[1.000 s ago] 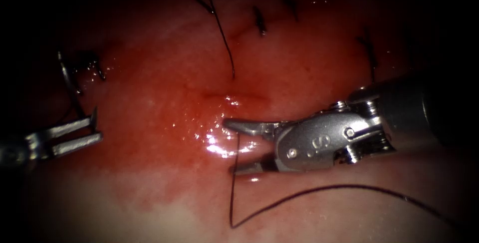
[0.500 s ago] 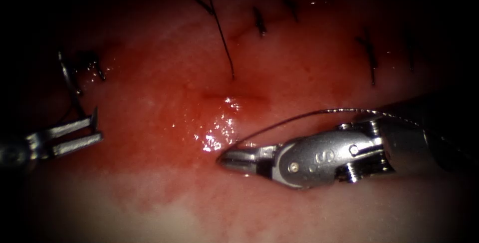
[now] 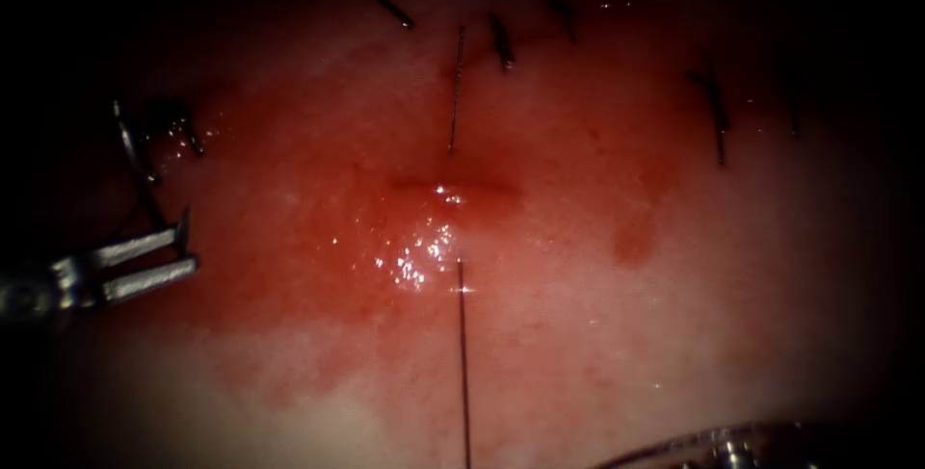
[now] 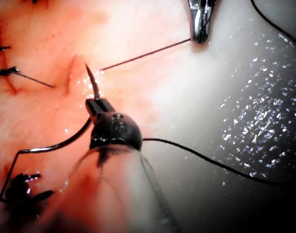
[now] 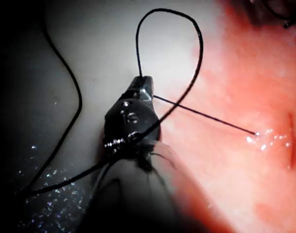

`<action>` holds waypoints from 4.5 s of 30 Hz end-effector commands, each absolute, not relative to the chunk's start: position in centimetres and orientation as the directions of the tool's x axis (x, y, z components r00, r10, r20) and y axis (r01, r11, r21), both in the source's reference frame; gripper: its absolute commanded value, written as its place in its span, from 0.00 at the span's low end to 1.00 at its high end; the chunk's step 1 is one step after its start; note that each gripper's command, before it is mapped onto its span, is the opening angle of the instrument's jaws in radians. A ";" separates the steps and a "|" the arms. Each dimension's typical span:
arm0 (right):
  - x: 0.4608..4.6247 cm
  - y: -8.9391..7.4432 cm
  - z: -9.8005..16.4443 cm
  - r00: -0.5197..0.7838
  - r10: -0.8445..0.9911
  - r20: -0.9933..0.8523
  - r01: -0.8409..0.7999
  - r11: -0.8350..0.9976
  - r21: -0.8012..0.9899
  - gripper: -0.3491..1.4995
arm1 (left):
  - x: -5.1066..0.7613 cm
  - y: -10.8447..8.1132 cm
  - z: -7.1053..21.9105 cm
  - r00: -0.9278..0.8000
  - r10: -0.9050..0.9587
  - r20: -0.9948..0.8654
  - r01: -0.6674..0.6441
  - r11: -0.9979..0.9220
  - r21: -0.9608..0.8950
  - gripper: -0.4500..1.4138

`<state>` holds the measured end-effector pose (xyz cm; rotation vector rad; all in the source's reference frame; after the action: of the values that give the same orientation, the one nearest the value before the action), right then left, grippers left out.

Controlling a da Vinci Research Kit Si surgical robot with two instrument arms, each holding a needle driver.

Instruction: Wound Closure

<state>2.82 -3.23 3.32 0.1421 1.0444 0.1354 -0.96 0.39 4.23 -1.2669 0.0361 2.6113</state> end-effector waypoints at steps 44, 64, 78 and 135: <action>2.25 -1.3 4.7 0.134 0.824 -0.550 -0.597 0.510 0.619 0.76 | -1.41 0.5 5.0 -0.649 0.186 -0.738 -0.248 -0.968 -0.027 0.00; 2.46 -1.0 5.5 -0.028 0.938 -0.346 -0.630 0.252 0.735 0.74 | -1.47 0.5 4.9 -0.676 0.254 -0.692 -0.333 -0.943 -0.021 0.93; 2.80 -1.1 6.0 -0.034 0.958 -0.284 -0.567 0.216 0.795 0.41 | -1.74 0.4 4.8 -0.649 0.268 -0.712 -0.327 -0.943 -0.056 0.53; 2.74 -0.6 4.9 -0.125 0.800 -0.586 -0.518 0.451 0.727 0.00 | -2.19 0.0 6.1 -0.651 0.365 -0.666 -0.288 -0.930 -0.228 0.47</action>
<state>2.68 -0.58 4.83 0.2877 1.2560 1.1534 -2.13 0.08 6.04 -1.0672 -0.1388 2.5632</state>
